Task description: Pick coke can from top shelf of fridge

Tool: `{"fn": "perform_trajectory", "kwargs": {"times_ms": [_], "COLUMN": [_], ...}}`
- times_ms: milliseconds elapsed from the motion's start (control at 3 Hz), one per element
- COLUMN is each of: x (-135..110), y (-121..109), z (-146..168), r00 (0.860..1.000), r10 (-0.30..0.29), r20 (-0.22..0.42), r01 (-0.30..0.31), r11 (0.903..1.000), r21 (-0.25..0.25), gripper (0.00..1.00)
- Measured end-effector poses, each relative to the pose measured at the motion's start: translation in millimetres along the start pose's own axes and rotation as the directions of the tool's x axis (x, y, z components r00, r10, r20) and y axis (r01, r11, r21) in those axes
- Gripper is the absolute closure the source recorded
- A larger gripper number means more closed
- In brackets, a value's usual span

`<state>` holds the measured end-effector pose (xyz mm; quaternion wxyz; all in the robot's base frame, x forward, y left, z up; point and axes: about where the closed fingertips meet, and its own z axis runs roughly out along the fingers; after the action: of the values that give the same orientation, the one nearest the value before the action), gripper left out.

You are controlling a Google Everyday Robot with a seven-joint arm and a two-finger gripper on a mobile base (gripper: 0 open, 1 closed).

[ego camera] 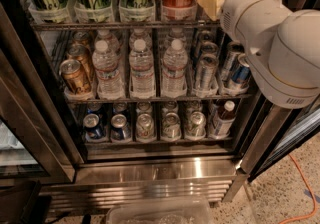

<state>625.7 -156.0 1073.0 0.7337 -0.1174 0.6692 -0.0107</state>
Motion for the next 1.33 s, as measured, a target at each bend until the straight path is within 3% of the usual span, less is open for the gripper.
{"fn": "perform_trajectory", "kwargs": {"times_ms": [667, 1333], "x": [6.6, 6.2], "y": [0.9, 0.5], "z": [8.4, 10.9], "r00": [1.000, 1.000], "r10": [0.005, 0.011], "r20": [-0.008, -0.004], "r01": [-0.005, -0.011], "r11": [1.0000, 0.9998], "r21": [-0.001, -0.013], "gripper": [0.35, 0.77]}}
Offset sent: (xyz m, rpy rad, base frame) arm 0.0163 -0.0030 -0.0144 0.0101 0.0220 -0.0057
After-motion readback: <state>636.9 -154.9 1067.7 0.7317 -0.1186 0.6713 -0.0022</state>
